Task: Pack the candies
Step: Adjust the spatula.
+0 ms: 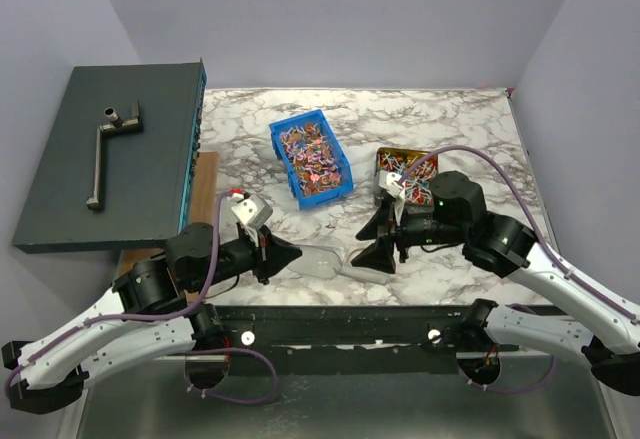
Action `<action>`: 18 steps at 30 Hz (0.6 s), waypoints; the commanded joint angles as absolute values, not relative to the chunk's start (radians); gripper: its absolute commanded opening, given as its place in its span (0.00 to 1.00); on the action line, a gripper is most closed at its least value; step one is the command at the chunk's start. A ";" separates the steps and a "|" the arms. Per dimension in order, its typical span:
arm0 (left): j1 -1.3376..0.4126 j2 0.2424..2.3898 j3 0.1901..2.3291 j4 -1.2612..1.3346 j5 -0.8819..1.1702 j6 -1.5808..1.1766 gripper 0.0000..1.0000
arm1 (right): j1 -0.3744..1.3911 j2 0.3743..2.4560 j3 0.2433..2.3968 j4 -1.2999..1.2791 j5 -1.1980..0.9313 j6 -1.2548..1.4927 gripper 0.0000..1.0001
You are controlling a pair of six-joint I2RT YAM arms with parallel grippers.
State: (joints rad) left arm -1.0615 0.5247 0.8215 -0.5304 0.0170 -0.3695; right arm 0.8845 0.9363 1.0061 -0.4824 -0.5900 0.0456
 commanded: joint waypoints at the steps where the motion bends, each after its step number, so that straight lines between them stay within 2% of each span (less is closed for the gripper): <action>1: -1.060 0.539 0.847 -0.580 -0.079 -0.461 0.00 | 0.889 0.897 0.966 -0.399 -0.443 0.079 0.64; 8: -1.060 0.549 0.866 -0.639 -0.139 -0.585 0.00 | 0.888 0.890 0.959 -0.389 -0.443 0.061 0.81; 18: -1.060 0.510 0.861 -0.670 -0.173 -0.702 0.00 | 0.889 0.907 0.901 -0.327 -0.489 -0.090 0.80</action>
State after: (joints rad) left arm -1.0615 0.5404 0.8303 -0.6460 -0.1265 -0.6327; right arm 0.8845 0.9020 0.9268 -0.3859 -0.4759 -0.0109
